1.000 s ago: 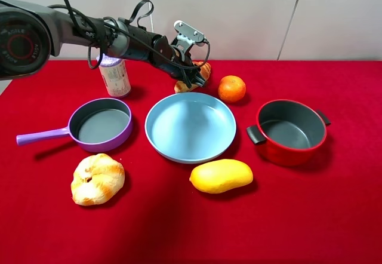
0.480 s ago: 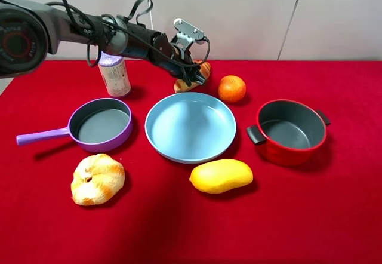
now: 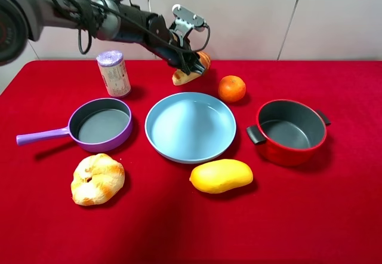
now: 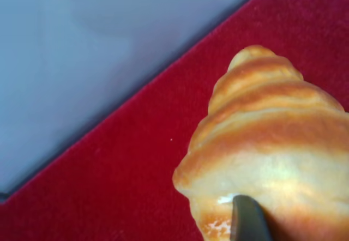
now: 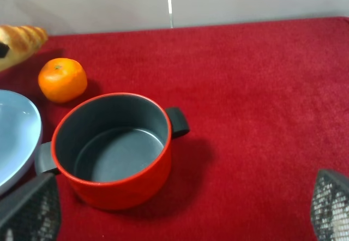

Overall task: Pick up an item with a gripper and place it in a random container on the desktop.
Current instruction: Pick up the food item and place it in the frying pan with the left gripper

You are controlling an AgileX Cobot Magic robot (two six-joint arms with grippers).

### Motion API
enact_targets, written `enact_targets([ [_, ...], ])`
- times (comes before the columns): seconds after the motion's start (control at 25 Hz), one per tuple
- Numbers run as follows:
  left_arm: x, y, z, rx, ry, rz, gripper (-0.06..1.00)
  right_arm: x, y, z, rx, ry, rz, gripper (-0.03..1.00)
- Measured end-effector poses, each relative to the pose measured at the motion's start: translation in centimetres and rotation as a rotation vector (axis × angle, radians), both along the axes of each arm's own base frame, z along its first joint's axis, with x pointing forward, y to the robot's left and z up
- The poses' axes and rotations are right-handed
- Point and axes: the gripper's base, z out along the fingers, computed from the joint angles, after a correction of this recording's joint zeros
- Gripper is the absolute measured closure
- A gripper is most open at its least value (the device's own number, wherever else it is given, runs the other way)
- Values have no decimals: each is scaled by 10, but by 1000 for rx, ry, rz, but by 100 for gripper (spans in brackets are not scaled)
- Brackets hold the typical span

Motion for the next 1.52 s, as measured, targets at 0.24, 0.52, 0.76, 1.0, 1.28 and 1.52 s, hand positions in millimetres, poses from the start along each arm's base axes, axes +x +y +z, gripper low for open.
enact_targets([
  [0.24,-8,2,18,23,35,-14,55,0,0,0,0,0,0,27],
  [0.52,-35,14,33,31,69,-1,55,0,0,0,0,0,0,27],
  [0.76,-64,32,49,37,86,5,55,0,0,0,0,0,0,27],
  [1.0,-92,49,60,40,92,9,55,0,0,0,0,0,0,27],
  [1.28,-130,75,65,46,111,22,55,0,0,0,0,0,0,27],
  [1.52,-151,104,66,54,130,64,55,0,0,0,0,0,0,27],
])
